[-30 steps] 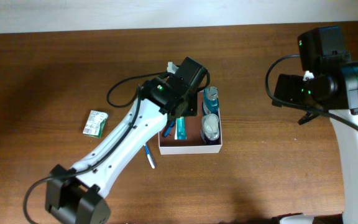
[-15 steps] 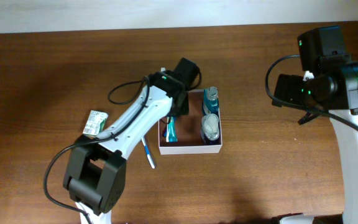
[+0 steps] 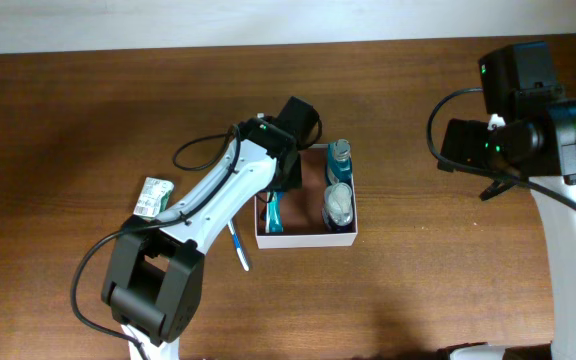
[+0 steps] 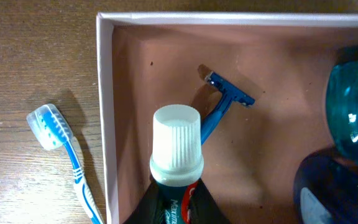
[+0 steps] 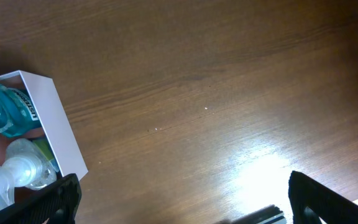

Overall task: Pack container
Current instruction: 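Lower the toothpaste into the box's left side and release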

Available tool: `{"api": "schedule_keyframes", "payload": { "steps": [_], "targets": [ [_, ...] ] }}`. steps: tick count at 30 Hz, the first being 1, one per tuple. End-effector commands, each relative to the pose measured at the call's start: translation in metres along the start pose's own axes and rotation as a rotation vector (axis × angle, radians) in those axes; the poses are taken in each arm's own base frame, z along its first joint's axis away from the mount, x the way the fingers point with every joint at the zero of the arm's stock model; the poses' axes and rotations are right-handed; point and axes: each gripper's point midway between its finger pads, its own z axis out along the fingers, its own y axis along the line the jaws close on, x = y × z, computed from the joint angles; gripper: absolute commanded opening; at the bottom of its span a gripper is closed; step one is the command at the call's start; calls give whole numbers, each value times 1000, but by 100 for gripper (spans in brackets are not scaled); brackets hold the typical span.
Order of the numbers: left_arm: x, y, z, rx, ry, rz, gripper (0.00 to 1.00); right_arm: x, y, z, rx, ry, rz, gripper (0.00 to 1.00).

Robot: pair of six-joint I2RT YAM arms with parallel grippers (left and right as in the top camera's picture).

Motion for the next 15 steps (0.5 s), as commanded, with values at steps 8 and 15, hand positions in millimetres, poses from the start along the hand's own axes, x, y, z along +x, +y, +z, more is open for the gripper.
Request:
{"api": "schedule_keyframes", "payload": {
  "steps": [8, 15],
  "targets": [
    [-6, 0, -10, 7, -8, 8, 44, -3, -4, -1, 14, -13, 12, 98],
    [-23, 41, -86, 23, -63, -73, 41, -3, -4, -1, 14, -13, 12, 98]
  ]
}}
